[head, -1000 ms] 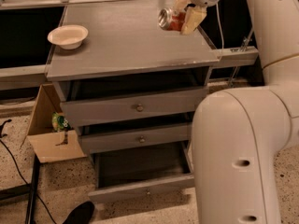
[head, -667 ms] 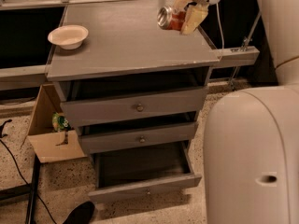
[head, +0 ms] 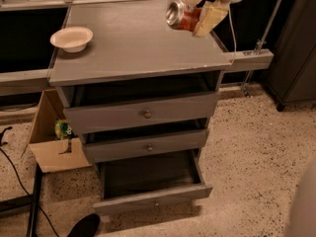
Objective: Place coke can into bottom drawer
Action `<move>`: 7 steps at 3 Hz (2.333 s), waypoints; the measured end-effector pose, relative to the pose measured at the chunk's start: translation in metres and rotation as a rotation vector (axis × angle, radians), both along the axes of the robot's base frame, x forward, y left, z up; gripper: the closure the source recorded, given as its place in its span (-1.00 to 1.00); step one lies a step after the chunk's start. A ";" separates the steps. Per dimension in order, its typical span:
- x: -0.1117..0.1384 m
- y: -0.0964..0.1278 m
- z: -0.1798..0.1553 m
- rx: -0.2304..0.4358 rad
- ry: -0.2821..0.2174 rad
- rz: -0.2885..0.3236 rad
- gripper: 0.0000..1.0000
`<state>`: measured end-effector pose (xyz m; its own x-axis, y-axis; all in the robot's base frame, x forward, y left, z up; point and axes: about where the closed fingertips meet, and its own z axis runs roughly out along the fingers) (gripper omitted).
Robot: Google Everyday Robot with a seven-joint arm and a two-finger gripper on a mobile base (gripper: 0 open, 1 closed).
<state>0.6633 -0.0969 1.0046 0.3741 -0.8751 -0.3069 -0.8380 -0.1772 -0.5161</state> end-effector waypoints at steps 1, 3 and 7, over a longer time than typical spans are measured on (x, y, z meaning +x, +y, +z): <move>-0.029 0.006 0.004 0.036 -0.059 -0.031 1.00; -0.054 0.024 -0.099 0.036 -0.003 -0.073 1.00; -0.075 0.021 -0.254 -0.083 0.102 -0.067 1.00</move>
Offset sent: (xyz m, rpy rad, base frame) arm -0.0789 0.0338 -0.1255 0.0249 0.0241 -0.0481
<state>0.5879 -0.0758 0.7508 0.2846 -0.9210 -0.2659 -0.8967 -0.1578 -0.4135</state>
